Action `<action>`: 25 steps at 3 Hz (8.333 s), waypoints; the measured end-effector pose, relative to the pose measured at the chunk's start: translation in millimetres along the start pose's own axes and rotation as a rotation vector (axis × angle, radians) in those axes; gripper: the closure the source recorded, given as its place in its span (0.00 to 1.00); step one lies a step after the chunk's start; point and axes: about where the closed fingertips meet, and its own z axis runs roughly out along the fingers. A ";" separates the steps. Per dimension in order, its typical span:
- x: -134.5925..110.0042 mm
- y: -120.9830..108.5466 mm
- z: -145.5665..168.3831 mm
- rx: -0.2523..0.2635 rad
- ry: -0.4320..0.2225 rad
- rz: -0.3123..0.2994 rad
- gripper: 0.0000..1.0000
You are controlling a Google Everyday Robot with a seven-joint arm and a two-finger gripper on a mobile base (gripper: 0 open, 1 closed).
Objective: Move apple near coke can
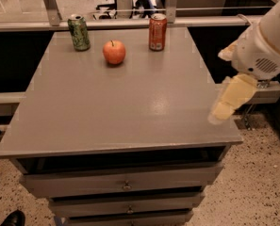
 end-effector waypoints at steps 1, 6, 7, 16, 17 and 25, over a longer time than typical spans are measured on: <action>-44.7 -25.2 53.7 0.012 -0.129 0.030 0.00; -136.6 -108.0 122.2 0.183 -0.365 0.074 0.00; -165.9 -138.7 150.8 0.182 -0.444 0.124 0.00; -145.8 -192.0 177.3 0.311 -0.749 0.431 1.00; -145.8 -191.9 177.4 0.311 -0.749 0.431 1.00; -53.1 -313.3 168.6 0.265 -0.811 0.526 1.00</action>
Offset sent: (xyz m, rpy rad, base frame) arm 0.1509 0.1457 -0.0523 0.3817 -0.2254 -0.0487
